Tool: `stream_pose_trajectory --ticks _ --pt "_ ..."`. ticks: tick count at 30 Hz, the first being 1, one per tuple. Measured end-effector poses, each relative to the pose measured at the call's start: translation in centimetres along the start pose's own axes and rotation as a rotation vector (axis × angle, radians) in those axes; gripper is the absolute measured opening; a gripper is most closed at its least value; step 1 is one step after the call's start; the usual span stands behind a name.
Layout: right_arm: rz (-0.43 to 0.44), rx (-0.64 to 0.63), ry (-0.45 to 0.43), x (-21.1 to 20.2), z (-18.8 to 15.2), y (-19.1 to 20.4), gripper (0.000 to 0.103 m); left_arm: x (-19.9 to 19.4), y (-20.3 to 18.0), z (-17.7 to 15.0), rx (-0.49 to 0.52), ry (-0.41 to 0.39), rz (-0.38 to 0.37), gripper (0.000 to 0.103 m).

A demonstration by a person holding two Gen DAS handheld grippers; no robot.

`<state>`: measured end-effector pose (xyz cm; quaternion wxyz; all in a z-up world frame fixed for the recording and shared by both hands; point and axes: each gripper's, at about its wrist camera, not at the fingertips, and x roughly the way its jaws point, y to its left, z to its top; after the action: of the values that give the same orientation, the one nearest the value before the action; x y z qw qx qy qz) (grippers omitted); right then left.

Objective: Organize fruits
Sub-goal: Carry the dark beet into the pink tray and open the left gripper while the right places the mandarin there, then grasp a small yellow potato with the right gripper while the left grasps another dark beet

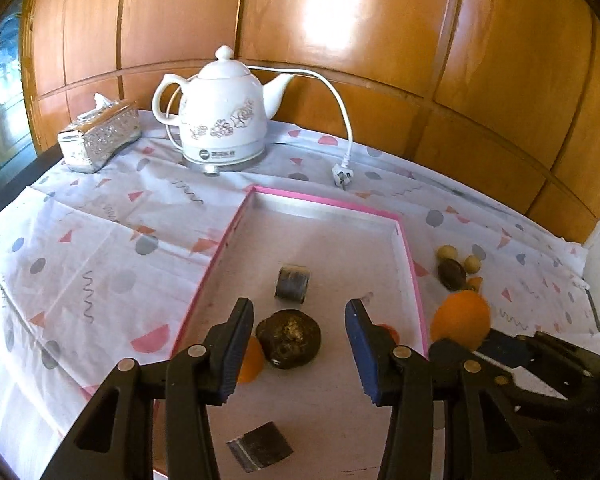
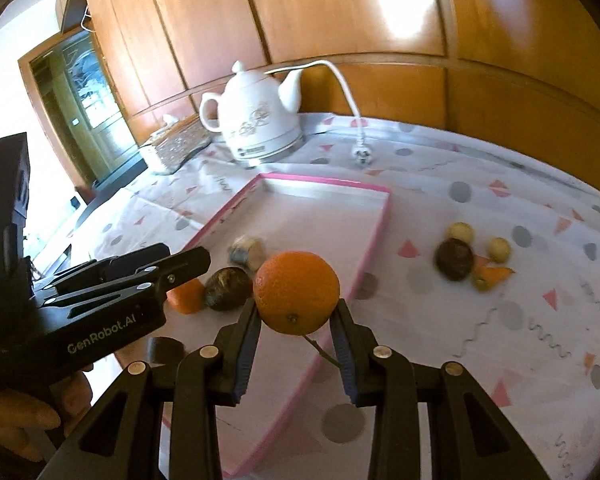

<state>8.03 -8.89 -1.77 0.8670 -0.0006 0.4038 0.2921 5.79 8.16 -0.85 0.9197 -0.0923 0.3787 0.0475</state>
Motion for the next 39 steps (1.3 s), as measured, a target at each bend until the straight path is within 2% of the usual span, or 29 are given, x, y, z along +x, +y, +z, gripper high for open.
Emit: stream_pose_trajectory --ticks 1,6,9,11,18,32,39 --pt "0.011 -0.002 0.011 0.4 0.1 0.3 0.036 0.0 0.2 0.0 -0.006 0.004 0.002 0.05" --pt "0.051 0.012 0.047 2.0 0.0 0.9 0.039 -0.3 0.7 -0.1 -0.023 -0.004 0.03 0.072" --pt "0.056 0.032 0.048 2.1 -0.1 1.0 0.046 -0.4 1.0 -0.2 -0.037 -0.007 0.05 0.08" --pt "0.061 0.041 0.045 2.0 -0.4 1.0 0.05 -0.3 1.2 -0.2 -0.043 -0.004 0.054 0.082" --pt "0.038 0.085 0.054 1.7 -1.3 -0.1 0.05 -0.4 0.9 -0.5 -0.042 0.002 0.067 0.094" --pt "-0.095 0.275 0.0 -1.0 -3.6 -6.8 0.049 -0.6 -2.6 -1.0 0.073 -0.005 0.024 0.095" --pt "-0.168 0.342 -0.012 -1.7 -4.6 -10.2 0.049 -0.1 -4.8 -1.2 0.125 0.016 -0.036 0.091"
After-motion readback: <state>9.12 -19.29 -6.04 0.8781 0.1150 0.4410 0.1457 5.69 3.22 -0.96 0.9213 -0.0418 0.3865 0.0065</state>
